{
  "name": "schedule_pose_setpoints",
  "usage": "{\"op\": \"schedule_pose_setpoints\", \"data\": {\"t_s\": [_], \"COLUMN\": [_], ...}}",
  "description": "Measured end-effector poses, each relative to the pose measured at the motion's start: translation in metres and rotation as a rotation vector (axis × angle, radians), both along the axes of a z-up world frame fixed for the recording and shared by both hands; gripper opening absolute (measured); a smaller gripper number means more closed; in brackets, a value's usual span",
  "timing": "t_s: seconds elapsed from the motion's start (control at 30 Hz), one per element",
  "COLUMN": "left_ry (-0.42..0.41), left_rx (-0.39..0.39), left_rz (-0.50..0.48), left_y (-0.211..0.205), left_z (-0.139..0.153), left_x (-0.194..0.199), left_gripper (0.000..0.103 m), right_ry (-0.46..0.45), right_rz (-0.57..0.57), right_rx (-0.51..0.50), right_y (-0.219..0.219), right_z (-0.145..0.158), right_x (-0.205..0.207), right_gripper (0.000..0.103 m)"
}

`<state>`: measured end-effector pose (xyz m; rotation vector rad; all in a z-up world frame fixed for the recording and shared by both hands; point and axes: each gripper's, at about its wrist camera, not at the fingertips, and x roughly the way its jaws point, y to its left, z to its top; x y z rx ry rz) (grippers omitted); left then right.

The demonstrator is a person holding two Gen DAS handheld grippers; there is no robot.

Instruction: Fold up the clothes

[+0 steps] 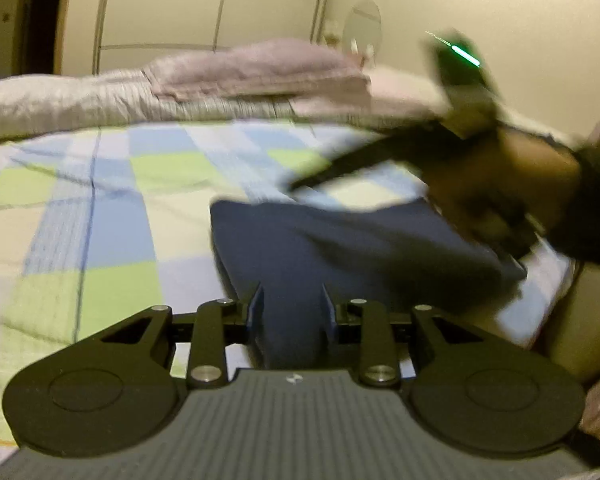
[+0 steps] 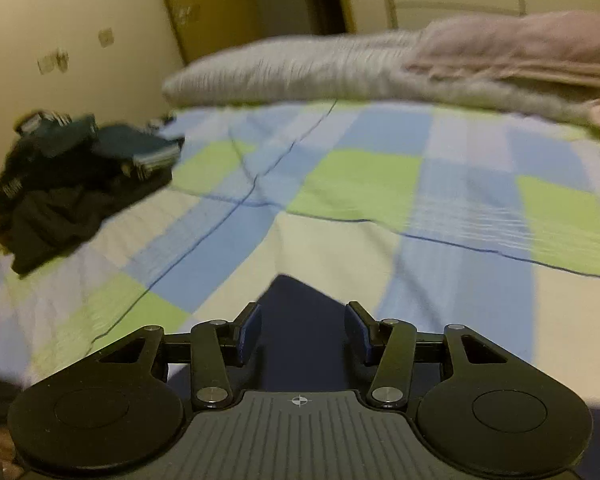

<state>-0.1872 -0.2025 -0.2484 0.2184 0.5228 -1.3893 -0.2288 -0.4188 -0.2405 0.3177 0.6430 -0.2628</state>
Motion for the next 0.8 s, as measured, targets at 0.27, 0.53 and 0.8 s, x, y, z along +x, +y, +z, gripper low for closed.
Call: {"op": "schedule_pose_setpoints", "data": {"t_s": [0.27,0.53,0.8], "left_ry": [-0.076,-0.118,-0.183], "left_rx": [0.155,0.197,0.197], "left_rz": [-0.06,-0.054,-0.081], "left_y": [-0.035,-0.044,-0.043], "left_z": [-0.022,-0.005,0.001], "left_x": [-0.014,-0.019,-0.028], "left_gripper": [0.026,0.026,0.027], "right_ry": [-0.031,0.008,-0.06], "right_rz": [-0.072,-0.215,-0.287], "right_rx": [-0.004,-0.006,0.005], "right_y": [0.041,0.035,0.032], "right_z": [-0.041,-0.05,-0.04], "right_x": [-0.146,-0.231,-0.27], "right_gripper": [0.05,0.051,0.051]}}
